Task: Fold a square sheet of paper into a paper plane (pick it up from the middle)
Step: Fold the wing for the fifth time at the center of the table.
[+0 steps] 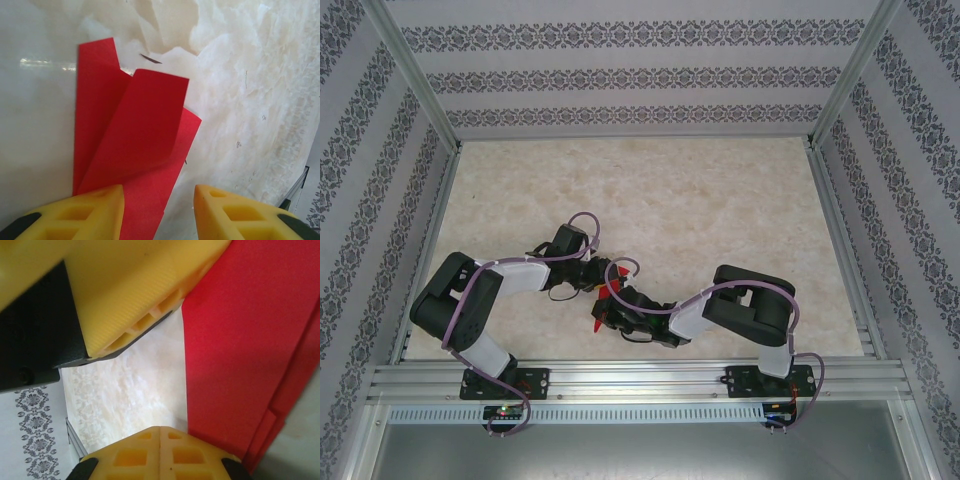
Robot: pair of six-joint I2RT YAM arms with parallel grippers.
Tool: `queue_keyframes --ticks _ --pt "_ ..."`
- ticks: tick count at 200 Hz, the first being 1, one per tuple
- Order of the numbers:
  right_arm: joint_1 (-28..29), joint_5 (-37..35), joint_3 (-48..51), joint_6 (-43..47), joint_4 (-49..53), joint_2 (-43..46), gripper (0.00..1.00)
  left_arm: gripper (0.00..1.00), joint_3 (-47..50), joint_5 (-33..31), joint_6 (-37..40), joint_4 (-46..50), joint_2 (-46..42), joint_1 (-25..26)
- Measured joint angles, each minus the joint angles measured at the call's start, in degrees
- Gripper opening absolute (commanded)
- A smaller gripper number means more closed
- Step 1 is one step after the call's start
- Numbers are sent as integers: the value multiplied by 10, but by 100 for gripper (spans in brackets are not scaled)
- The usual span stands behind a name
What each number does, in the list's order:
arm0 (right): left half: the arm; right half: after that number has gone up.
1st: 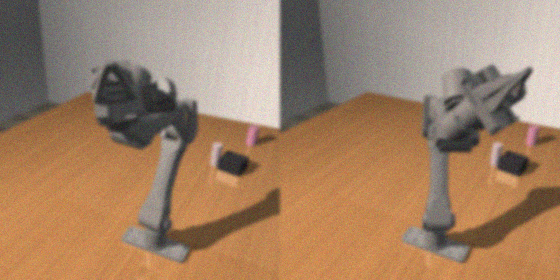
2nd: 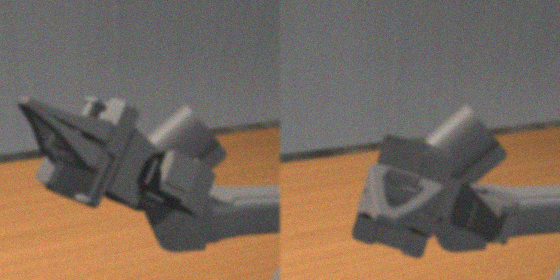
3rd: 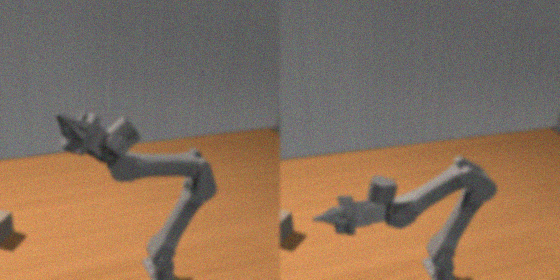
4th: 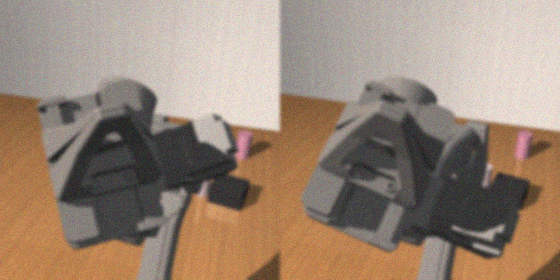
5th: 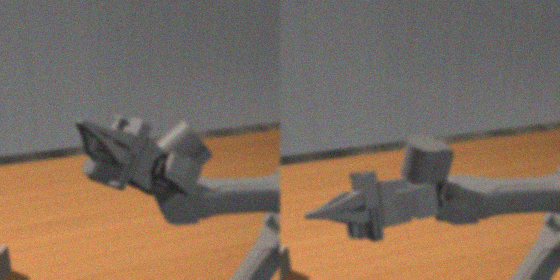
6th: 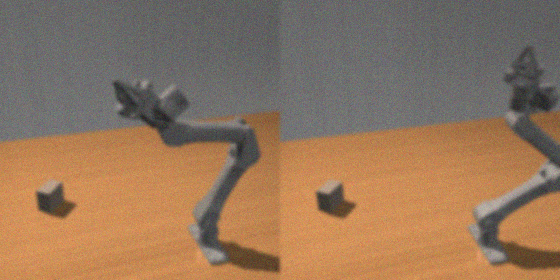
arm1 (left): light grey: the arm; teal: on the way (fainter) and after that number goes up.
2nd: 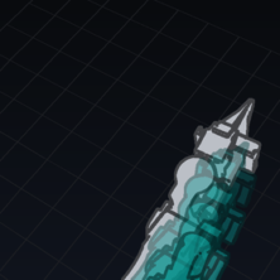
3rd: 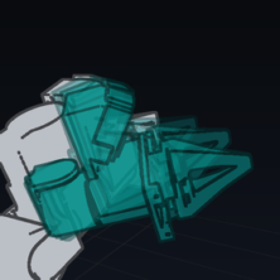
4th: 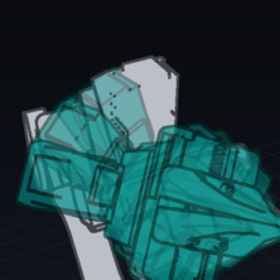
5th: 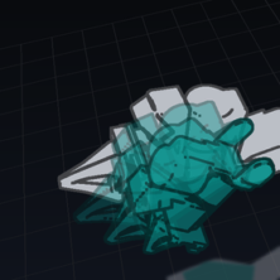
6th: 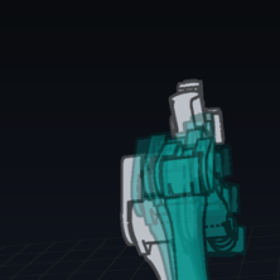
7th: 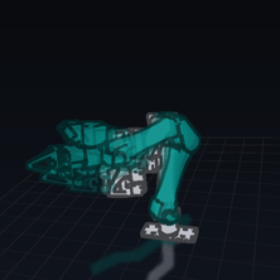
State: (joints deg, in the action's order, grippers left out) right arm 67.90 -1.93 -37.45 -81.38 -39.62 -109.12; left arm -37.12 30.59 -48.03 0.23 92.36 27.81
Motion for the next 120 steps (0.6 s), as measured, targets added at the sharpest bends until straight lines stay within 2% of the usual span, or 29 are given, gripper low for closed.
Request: queue_keyframes --ticks 58,120 --pt "23 -10 -1 5 59 47 4 43 0 0 0 0 0 0" --pt "34 -10 -19 -22 44 2 2 43 0 1 0 0 1 0"
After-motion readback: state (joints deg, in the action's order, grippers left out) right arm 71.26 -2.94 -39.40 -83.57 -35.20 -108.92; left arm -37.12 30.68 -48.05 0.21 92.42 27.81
